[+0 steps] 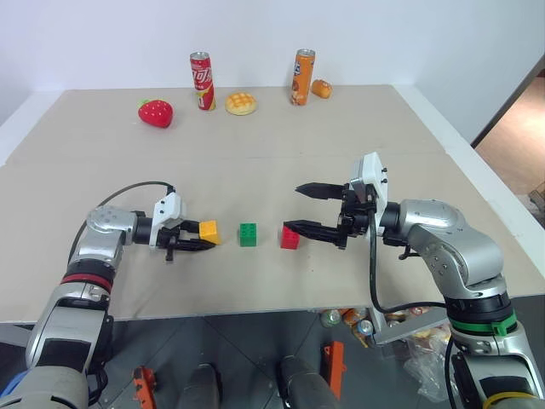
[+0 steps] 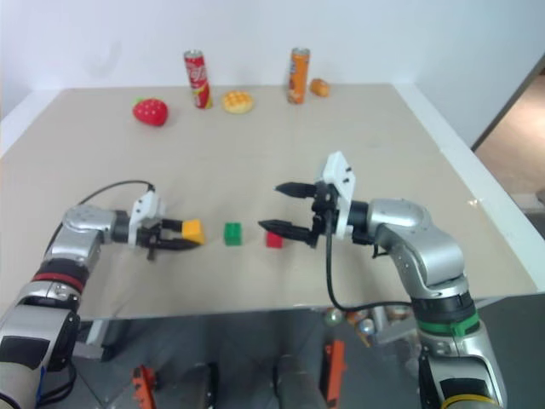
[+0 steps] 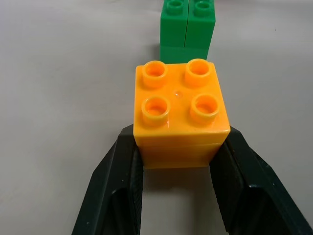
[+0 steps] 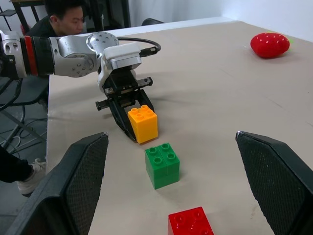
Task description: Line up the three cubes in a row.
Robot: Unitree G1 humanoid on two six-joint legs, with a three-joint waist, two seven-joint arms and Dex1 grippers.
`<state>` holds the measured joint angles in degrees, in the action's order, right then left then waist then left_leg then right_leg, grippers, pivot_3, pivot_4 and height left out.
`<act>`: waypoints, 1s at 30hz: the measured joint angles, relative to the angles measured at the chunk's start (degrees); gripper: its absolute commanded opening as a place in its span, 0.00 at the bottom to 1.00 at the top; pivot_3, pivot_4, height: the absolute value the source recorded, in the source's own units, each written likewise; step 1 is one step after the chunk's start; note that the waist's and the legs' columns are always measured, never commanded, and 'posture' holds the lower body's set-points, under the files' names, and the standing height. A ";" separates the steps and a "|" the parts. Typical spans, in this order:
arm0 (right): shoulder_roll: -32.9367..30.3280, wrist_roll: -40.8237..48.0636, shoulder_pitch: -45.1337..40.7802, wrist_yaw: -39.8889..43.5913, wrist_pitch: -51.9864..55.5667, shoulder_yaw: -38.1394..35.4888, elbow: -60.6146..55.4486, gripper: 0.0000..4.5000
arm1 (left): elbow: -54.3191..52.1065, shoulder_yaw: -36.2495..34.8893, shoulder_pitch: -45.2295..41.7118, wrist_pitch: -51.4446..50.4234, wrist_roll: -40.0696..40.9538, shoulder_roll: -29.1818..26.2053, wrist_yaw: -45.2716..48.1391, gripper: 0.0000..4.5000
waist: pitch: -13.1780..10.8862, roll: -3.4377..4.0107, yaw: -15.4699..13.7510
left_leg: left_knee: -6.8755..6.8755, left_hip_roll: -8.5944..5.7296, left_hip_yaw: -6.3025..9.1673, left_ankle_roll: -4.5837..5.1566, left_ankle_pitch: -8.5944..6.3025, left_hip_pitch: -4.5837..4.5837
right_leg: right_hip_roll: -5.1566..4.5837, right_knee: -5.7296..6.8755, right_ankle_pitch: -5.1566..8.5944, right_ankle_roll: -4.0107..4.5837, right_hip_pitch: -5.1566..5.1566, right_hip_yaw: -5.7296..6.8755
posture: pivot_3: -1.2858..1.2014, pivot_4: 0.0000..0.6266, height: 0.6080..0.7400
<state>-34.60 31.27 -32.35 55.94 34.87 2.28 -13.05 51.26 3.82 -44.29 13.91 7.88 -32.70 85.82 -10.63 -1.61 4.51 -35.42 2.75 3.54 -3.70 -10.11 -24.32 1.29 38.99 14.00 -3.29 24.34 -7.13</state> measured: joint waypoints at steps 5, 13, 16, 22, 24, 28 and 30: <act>0.00 0.00 0.00 0.02 0.00 0.00 0.00 0.97 | 0.00 0.00 0.15 0.12 -0.17 0.00 -0.70 0.30 | 0.00 0.00 -0.01 | 0.00 0.00 0.00 0.00 0.00 0.00 | 0.00 0.00 0.00 0.00 0.00 0.00 | 0.52 0.24 1.00; 0.00 -0.01 0.00 0.03 0.00 0.00 0.00 0.97 | 0.04 0.00 0.14 -0.43 -0.51 -0.01 -1.68 0.30 | 0.00 0.00 0.00 | 0.00 0.00 0.00 0.00 0.00 0.00 | 0.00 0.00 0.00 0.00 0.00 0.00 | 0.52 0.24 1.00; 0.00 -0.01 0.00 0.03 -0.01 0.00 0.00 0.97 | 0.03 -0.01 0.13 -0.64 -0.50 -0.01 -1.71 0.30 | 0.00 0.00 0.00 | 0.00 0.00 0.00 0.00 0.00 0.00 | 0.00 0.00 0.00 0.00 0.00 0.00 | 0.52 0.24 1.00; 0.00 -0.01 0.00 0.03 0.00 0.01 0.00 0.97 | 0.03 -0.01 0.13 -0.64 -0.50 -0.01 -1.71 0.30 | 0.00 0.00 0.00 | 0.00 0.00 0.00 0.00 0.00 0.00 | 0.00 0.00 0.00 0.00 0.00 0.00 | 0.52 0.24 1.00; 0.00 -0.01 0.00 0.03 -0.01 0.00 0.00 0.97 | 0.03 -0.01 0.13 -0.70 -0.50 -0.01 -1.70 0.30 | 0.00 0.00 0.00 | 0.00 0.00 0.00 0.00 0.00 0.00 | 0.00 0.01 0.00 0.00 0.00 0.00 | 0.52 0.24 1.00; 0.00 -0.01 -0.01 0.04 -0.01 0.01 0.01 0.97 | 0.01 -0.02 0.10 -1.00 -0.50 -0.01 -1.94 0.30 | 0.00 0.00 0.00 | 0.00 0.00 0.00 0.00 0.00 0.00 | 0.00 0.01 0.00 0.00 0.00 0.00 | 0.52 0.24 1.00; 0.00 -0.01 -0.01 0.05 -0.01 0.01 0.01 0.97 | -0.04 -0.02 0.05 -1.36 -0.50 -0.01 -1.99 0.30 | 0.00 0.00 0.00 | 0.00 0.00 0.00 0.00 0.00 0.01 | 0.00 0.01 0.00 0.00 0.00 0.00 | 0.52 0.24 1.00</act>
<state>-34.60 31.26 -32.36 55.98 34.87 2.29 -13.05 51.22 3.80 -44.24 12.55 7.38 -32.71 83.83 -10.63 -1.61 4.51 -35.42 2.76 3.53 -3.70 -10.11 -24.31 1.29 38.99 14.00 -3.29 24.34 -7.13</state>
